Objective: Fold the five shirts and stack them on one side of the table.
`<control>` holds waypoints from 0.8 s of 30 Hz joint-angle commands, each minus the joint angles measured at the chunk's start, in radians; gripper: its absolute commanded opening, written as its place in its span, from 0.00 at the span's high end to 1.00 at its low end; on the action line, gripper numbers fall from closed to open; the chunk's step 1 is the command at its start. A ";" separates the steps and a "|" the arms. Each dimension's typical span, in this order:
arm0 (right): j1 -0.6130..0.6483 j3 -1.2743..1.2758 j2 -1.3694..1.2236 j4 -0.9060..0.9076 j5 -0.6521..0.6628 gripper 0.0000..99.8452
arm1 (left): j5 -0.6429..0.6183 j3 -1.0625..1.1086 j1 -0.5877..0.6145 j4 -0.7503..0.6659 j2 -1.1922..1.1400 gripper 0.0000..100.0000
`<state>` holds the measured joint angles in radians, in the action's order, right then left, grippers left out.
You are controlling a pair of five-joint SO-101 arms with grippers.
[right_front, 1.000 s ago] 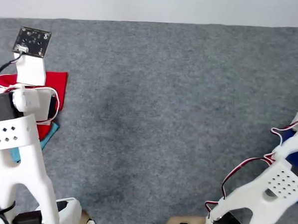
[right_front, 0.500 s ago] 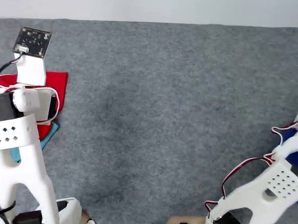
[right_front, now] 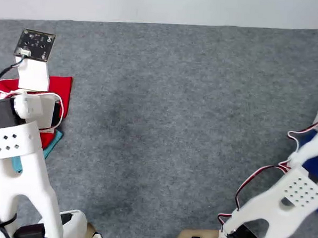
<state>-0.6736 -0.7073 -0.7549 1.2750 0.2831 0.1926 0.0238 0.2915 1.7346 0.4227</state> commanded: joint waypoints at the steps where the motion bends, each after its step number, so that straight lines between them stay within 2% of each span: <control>1: 0.019 -0.051 0.012 0.008 0.012 0.96 | 0.006 -0.004 -0.003 0.020 0.029 0.99; 5: 0.013 -0.055 0.013 0.059 0.006 0.83 | 0.006 -0.004 -0.003 0.020 0.029 0.99; 7: 0.013 -0.055 0.028 0.082 0.006 0.80 | 0.006 -0.004 -0.003 0.020 0.029 0.99; 20: 0.015 -0.051 0.128 0.159 0.008 0.81 | 0.006 -0.004 -0.003 0.020 0.029 0.99; 24: 0.027 -0.052 0.137 0.193 0.012 0.89 | 0.006 -0.004 -0.003 0.020 0.029 0.99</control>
<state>-0.6674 -0.7104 -0.7012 1.4484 0.2831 0.1926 0.0238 0.2915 1.7346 0.4227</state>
